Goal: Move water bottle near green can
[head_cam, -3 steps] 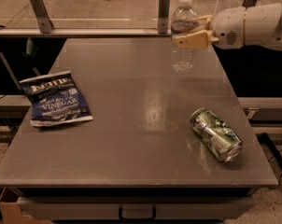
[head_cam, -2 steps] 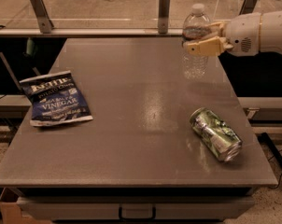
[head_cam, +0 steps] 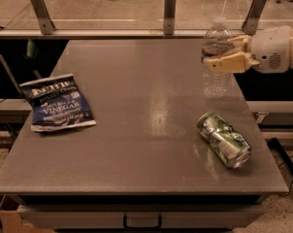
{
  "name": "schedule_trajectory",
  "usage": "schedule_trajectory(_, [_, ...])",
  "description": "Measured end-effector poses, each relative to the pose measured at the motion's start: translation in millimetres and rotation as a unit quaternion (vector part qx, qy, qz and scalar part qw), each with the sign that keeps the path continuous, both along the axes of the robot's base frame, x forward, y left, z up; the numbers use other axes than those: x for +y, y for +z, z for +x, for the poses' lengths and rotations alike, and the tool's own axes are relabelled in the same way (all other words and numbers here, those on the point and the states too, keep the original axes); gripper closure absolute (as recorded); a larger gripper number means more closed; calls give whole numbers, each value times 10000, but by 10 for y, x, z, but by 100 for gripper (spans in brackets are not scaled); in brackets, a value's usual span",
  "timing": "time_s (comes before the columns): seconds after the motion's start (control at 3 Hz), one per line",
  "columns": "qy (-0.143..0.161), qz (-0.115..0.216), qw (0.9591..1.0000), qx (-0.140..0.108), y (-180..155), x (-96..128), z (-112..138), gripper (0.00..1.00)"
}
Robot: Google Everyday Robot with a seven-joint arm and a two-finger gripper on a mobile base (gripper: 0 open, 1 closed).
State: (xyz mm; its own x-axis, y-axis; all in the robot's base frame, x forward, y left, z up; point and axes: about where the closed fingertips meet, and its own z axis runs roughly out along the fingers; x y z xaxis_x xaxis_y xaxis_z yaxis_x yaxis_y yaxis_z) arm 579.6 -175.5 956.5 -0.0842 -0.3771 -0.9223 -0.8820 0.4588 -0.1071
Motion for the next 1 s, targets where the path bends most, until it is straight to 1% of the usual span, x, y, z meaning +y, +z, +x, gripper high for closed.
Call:
schedule_trajectory(0.33, [62,64,9999,104,-72,-64,-178,100])
schedule_trajectory(0.67, [220,160,9994,220,-180,-101,-330,83])
schedule_trajectory(1.0, [423,309,9983,252,-298,-136,-454,59])
